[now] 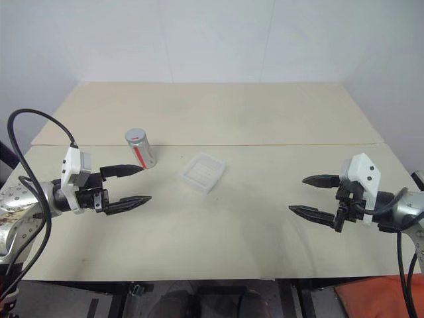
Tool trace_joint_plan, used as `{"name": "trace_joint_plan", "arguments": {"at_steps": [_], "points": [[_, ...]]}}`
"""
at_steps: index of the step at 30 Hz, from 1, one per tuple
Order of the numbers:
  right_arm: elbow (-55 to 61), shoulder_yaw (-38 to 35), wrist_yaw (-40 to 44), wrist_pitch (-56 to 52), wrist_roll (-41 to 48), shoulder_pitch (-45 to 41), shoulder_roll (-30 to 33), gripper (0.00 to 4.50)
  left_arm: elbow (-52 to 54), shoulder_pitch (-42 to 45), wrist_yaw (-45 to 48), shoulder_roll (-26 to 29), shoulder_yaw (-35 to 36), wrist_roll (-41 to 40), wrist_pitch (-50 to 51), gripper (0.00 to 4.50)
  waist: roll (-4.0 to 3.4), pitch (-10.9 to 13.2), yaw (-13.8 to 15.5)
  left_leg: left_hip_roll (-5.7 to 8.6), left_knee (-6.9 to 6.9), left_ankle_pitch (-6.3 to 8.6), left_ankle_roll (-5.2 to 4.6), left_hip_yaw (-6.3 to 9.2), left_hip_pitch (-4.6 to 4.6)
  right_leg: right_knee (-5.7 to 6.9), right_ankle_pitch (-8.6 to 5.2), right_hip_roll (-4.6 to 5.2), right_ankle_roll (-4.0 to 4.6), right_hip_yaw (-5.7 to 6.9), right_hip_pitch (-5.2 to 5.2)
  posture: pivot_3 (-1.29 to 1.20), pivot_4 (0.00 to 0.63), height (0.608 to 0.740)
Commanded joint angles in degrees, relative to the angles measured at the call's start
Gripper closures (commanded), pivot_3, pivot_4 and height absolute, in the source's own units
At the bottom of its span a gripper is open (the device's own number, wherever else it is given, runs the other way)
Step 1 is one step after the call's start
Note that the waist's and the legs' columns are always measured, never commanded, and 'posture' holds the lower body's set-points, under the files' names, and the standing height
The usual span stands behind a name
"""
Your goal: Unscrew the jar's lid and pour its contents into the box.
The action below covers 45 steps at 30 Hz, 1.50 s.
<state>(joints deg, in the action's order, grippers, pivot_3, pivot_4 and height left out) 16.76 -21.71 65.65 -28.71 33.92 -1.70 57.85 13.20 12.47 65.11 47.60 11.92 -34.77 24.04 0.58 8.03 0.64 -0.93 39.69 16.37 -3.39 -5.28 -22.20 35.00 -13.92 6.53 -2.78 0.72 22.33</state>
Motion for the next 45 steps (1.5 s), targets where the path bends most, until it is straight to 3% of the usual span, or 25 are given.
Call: {"name": "trace_joint_plan", "arguments": {"at_steps": [1,11,15,22,25,27,33,45], "points": [[1.19,-0.52,-0.2,1.22,0.24,-0.98,-0.19,0.0,2.06,-0.07,0.3,1.03,1.77,-0.98,-0.23,0.03,0.0,0.0,0.02,0.0,0.0,0.0,0.0,0.0,0.0,0.0,0.0,0.0,0.0,0.0,0.0,0.0,0.15,0.74],[2.07,-0.14,-1.47,1.71,-0.42,-1.25,-1.41,0.0,1.04,-0.49,-1.72,-0.42,2.14,-0.1,-1.22,0.03,0.0,0.0,0.01,0.0,0.0,0.0,0.0,0.0,0.01,0.0,0.0,0.0,0.0,0.0,0.0,0.0,0.15,0.74],[2.42,-0.55,-2.0,1.75,-0.6,-0.8,-1.49,0.0,0.48,-1.01,-9.51,-4.58,1.75,4.07,-3.42,0.03,0.0,0.0,0.04,0.01,0.0,0.0,0.0,0.0,0.02,0.01,0.0,0.01,0.0,0.0,-0.02,0.0,0.15,0.74],[4.59,-1.7,-2.26,1.51,-0.02,0.52,-1.24,0.0,12.45,-6.45,-30.82,-18.79,-2.07,11.43,-2.57,0.03,0.02,0.01,0.1,0.01,0.02,0.01,-0.02,0.06,-0.04,0.02,0.03,0.06,-0.04,0.01,-0.05,0.0,0.15,0.74],[4.36,-1.05,-2.1,1.66,-0.25,-0.24,-1.11,0.0,14.86,-7.66,-45.64,-27.47,-4.47,19.11,-1.36,0.03,0.02,0.01,0.11,0.02,0.0,0.01,-0.02,0.05,0.0,-0.01,0.03,0.07,-0.04,-0.04,-0.06,0.0,0.15,0.74],[4.24,-0.73,-1.93,1.76,-0.24,-0.61,-1.09,0.0,14.12,-7.02,-53.77,-31.87,-5.22,24.68,-0.67,0.03,0.03,0.01,0.16,0.03,0.01,0.13,-0.22,0.07,0.05,0.01,0.03,0.1,-0.04,-0.04,-0.11,0.0,0.15,0.74],[4.37,-0.27,-1.96,2.27,-0.41,-1.12,-1.61,0.0,10.01,-3.38,-63.14,-36.43,-7.2,32.75,-0.23,0.03,0.03,0.01,0.15,0.05,0.02,0.22,-0.38,0.08,0.07,0.04,0.04,0.08,-0.03,-0.03,-0.11,0.0,0.15,0.74],[5.84,-1.38,-2.22,2.39,0.08,-1.72,-1.79,0.0,-5.47,8.44,-69.2,-40.43,-5.36,34.43,-1.63,0.03,0.05,0.02,0.28,0.07,0.04,0.1,-0.18,0.08,0.01,0.0,0.05,0.07,-0.05,0.01,-0.08,0.0,0.15,0.74]]}}
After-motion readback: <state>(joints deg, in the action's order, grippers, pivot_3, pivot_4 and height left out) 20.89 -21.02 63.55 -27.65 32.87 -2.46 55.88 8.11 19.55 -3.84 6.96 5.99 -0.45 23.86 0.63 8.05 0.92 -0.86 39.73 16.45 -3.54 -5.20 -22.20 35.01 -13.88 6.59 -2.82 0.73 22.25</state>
